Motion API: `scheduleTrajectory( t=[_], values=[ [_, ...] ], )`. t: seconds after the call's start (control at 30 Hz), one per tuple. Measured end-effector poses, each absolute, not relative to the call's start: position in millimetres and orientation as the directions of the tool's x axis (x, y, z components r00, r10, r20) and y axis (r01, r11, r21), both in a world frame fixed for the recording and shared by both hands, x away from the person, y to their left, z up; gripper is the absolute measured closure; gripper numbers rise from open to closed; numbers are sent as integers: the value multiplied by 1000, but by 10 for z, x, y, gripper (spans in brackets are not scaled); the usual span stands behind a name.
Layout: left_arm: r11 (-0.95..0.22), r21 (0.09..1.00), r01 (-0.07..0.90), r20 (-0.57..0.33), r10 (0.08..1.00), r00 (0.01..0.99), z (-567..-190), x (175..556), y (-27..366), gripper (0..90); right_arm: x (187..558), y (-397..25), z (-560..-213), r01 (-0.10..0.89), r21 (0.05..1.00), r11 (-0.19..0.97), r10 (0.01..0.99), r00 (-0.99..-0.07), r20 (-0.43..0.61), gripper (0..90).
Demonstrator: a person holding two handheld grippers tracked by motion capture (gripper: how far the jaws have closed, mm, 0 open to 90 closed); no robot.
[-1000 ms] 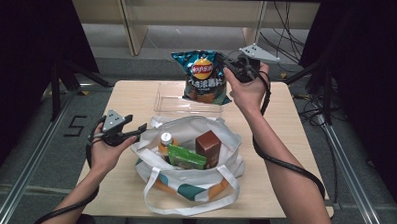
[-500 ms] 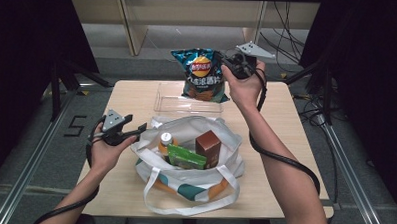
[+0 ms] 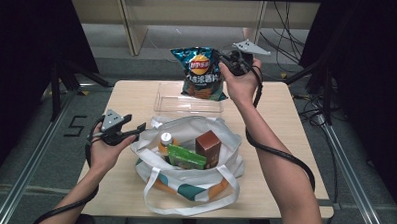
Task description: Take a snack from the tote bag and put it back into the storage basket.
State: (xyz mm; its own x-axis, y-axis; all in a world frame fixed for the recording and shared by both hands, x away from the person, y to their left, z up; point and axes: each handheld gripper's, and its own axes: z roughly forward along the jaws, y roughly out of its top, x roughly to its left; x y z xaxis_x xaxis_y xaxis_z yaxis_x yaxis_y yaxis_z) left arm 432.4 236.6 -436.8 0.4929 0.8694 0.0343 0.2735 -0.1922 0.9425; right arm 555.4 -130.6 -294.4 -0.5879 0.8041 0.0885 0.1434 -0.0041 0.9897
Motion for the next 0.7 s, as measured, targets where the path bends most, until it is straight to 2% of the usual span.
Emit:
scheduleTrajectory(
  t=[0.07, 0.2, 0.7],
  values=[
    [-181, 943, 278, 20, 868, 496, -4370, 4321, 2360, 347, 5574, -1300, -2948, 152, 988, -6, 806, -585, 95, 900],
    [-204, 945, 256, 47, 857, 512, -4366, 4342, 2367, 347, 5621, -1292, -2949, 156, 988, -13, 807, -582, 103, 900],
    [-189, 943, 274, 33, 872, 489, -4360, 4323, 2387, 345, 5789, -1315, -3014, 196, 980, -39, 829, -542, 142, 900]
  ],
)
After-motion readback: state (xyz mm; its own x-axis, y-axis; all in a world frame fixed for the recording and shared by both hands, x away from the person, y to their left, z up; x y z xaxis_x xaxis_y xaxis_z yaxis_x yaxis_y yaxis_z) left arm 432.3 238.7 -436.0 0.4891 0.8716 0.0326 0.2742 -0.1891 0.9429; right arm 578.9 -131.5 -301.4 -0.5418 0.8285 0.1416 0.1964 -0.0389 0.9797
